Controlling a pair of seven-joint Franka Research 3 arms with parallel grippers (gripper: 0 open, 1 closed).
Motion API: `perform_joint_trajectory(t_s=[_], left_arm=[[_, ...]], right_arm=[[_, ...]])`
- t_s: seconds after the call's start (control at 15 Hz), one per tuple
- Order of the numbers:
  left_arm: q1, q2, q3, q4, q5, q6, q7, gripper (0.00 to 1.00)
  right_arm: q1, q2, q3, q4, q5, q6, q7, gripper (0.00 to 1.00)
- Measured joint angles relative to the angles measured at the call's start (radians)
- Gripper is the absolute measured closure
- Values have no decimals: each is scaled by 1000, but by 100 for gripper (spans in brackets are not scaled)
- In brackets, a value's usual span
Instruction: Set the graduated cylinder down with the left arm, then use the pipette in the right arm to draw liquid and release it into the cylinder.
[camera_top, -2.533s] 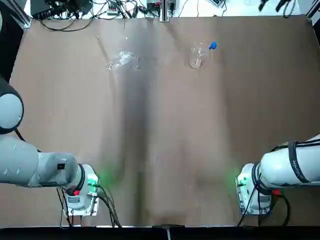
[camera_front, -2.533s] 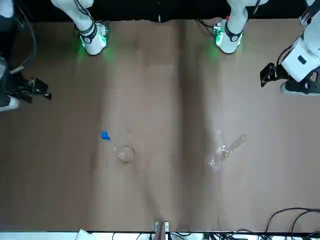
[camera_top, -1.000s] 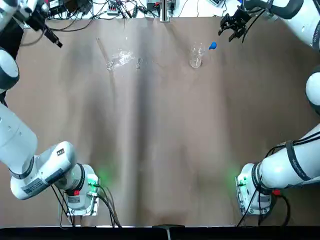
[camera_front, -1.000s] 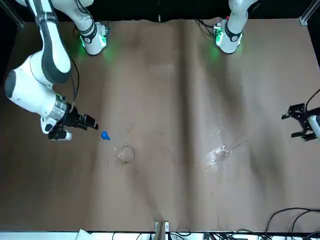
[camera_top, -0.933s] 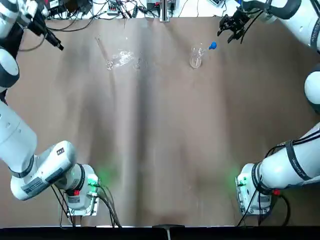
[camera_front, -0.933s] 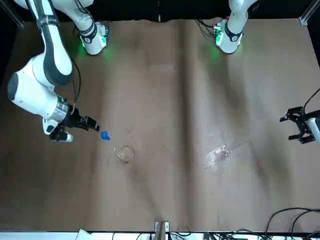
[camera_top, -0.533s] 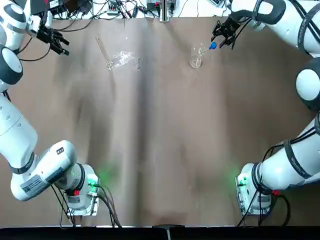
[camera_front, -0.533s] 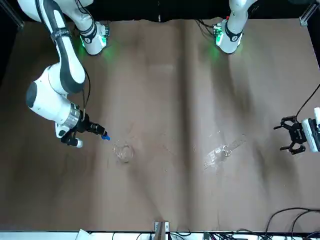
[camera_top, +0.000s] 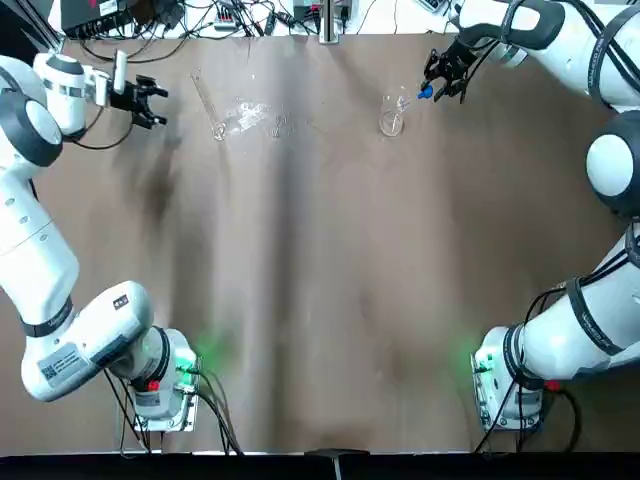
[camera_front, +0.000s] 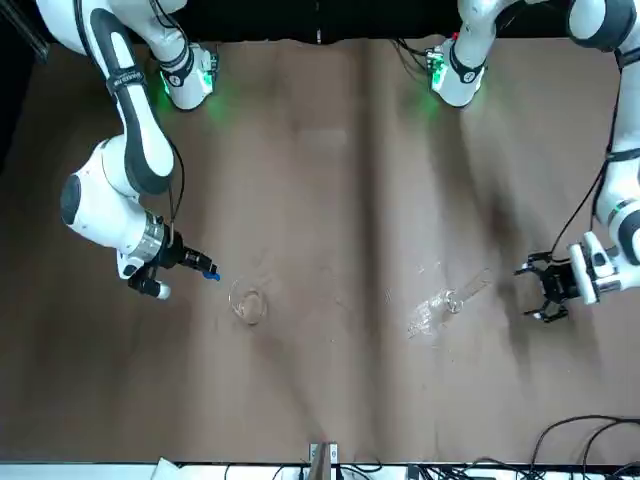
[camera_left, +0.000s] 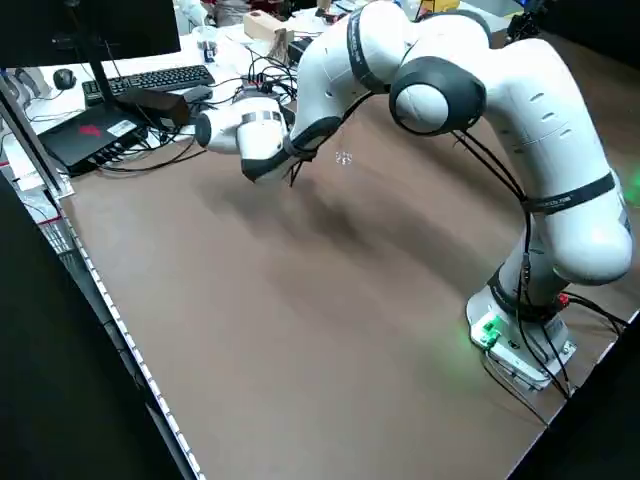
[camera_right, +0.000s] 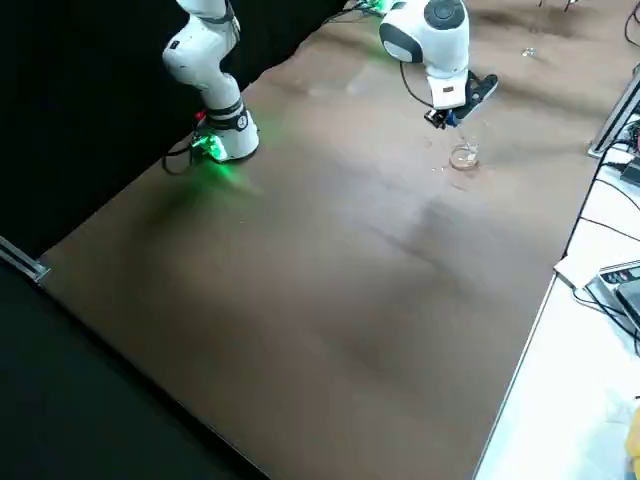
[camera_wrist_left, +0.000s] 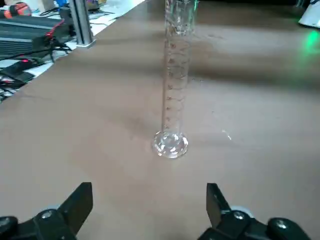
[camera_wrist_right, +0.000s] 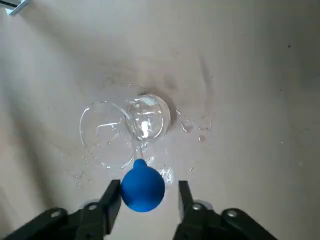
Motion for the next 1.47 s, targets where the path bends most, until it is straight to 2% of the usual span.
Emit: perform_joint_trajectory(t_s=[0.07,0.13,0.27,0.33,0.47,0.53,0.67,1.07,1.47], left_arm=[[-19,16,-2,0,-7,0,2,0],[-40,30,-3,0,-14,0,2,0],[-83,55,-3,-2,-35,0,2,0],[-95,67,-3,-3,-39,0,2,0],[-96,88,-3,-4,-55,-2,21,0],[-91,95,-3,-4,-74,-7,37,0],[-86,99,-3,-4,-103,-37,51,0],[-89,101,-17,-7,-166,-144,125,0],[-113,117,-25,-12,-231,-146,212,1]], right_arm=[[1,0,0,0,2,0,0,54],[1,0,0,0,3,0,0,54],[2,0,0,1,5,0,6,67],[2,0,1,1,7,0,9,67],[2,0,1,2,9,0,14,75],[2,0,1,2,11,0,22,75],[3,0,1,2,13,0,45,83],[8,0,1,4,14,-3,58,87],[8,0,1,5,14,-3,60,88]])
